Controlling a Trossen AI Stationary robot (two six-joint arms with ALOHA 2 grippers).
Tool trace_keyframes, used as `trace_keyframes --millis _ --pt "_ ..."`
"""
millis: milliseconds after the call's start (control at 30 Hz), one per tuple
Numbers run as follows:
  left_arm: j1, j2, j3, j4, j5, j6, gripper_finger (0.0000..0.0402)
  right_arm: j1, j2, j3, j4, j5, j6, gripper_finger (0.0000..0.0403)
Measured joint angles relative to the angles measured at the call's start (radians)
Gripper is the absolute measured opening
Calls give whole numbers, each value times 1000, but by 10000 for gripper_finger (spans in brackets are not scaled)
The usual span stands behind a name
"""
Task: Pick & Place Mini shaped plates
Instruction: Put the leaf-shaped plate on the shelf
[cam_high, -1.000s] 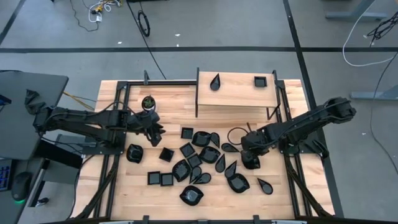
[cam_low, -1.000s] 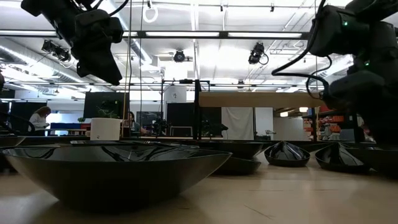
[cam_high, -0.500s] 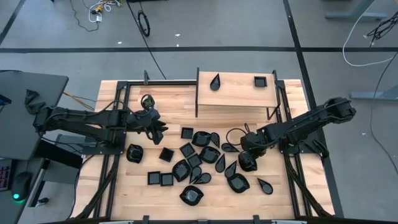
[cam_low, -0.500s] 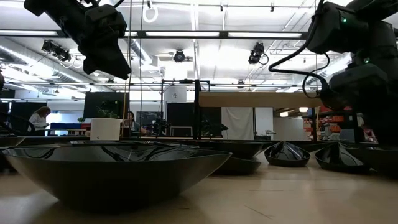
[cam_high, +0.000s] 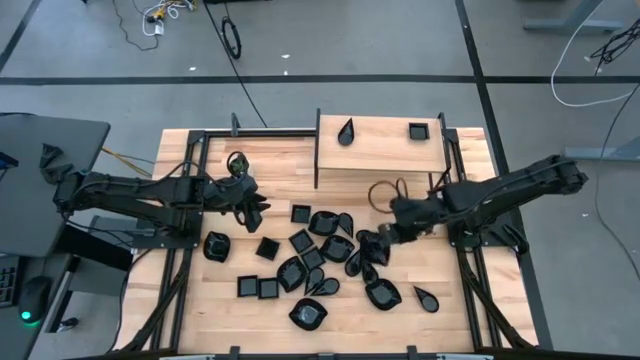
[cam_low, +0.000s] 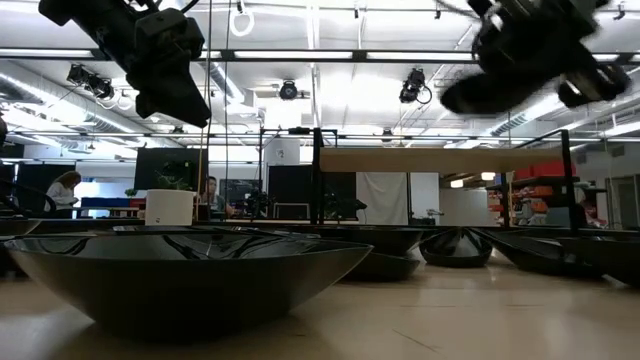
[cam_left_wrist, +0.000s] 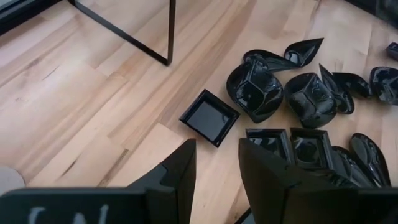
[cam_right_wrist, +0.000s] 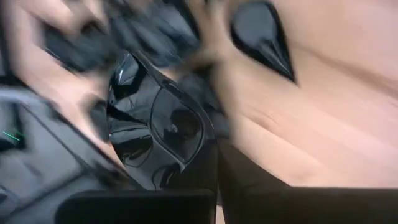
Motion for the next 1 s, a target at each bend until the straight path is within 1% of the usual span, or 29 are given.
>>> trace_keyframes --millis 100,167,267,333,433,500,600,700,833,1000 --pt "0 0 0 3 0 9 126 -37 -6 92 -3 111 19 2" --pt "0 0 0 6 -2 11 126 -84 -5 156 -33 174 15 2" --pt "0 0 0 18 -4 12 126 -192 -1 243 -106 252 -34 1" --pt "0 0 0 31 -4 12 126 -287 0 283 -160 280 -84 1" --pt "0 0 0 50 -4 11 126 -449 10 296 -205 279 -184 1" --pt "0 0 0 55 -4 11 126 -560 26 295 -201 270 -252 1" --pt "0 0 0 54 -4 8 126 -713 58 295 -173 224 -367 0" --pt "0 0 0 54 -4 0 126 -825 106 294 -146 180 -441 0" --pt "0 0 0 55 -4 0 126 -917 165 294 -135 148 -458 0" --pt "0 0 0 55 -9 -1 126 -954 218 294 -120 122 -453 0"
